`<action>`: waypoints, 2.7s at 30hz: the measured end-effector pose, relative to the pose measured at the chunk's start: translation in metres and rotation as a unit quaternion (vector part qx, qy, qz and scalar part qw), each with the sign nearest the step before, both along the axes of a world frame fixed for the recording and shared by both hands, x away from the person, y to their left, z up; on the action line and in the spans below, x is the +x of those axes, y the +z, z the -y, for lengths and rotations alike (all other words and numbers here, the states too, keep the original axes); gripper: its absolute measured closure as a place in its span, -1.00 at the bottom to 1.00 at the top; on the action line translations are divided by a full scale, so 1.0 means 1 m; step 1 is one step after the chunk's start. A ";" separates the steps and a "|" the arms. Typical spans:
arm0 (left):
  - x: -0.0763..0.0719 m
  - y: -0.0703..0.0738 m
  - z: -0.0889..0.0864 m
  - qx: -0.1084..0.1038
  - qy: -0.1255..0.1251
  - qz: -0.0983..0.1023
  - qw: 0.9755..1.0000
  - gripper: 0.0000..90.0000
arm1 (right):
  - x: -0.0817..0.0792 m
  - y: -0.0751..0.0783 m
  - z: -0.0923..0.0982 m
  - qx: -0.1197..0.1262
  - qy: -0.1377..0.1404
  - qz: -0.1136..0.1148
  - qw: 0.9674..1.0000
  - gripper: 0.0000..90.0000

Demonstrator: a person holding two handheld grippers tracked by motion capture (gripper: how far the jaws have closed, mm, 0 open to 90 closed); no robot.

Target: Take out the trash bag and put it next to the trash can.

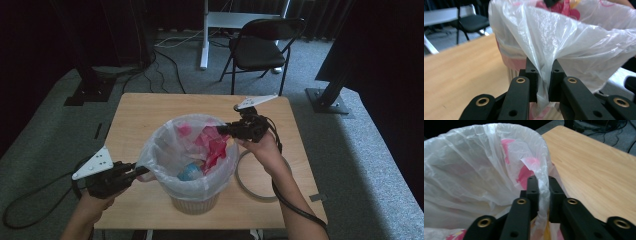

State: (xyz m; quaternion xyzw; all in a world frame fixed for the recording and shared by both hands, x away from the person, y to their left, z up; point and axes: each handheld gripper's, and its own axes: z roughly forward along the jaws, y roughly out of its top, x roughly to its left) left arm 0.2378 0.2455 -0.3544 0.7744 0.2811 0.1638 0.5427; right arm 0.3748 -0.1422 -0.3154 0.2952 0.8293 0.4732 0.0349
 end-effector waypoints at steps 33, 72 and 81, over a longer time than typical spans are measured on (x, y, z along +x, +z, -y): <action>0.020 0.056 0.090 -0.039 -0.063 0.047 0.996 0.83 | -0.048 0.024 -0.067 0.043 0.263 -0.013 0.964 -0.15; 0.015 0.046 0.065 0.005 -0.030 0.009 1.000 -0.56 | -0.021 0.075 -0.042 0.083 0.204 0.007 0.975 0.97; 0.006 0.036 0.044 -0.012 -0.023 -0.002 1.000 -0.76 | -0.019 0.107 -0.028 0.110 0.202 0.026 0.973 0.97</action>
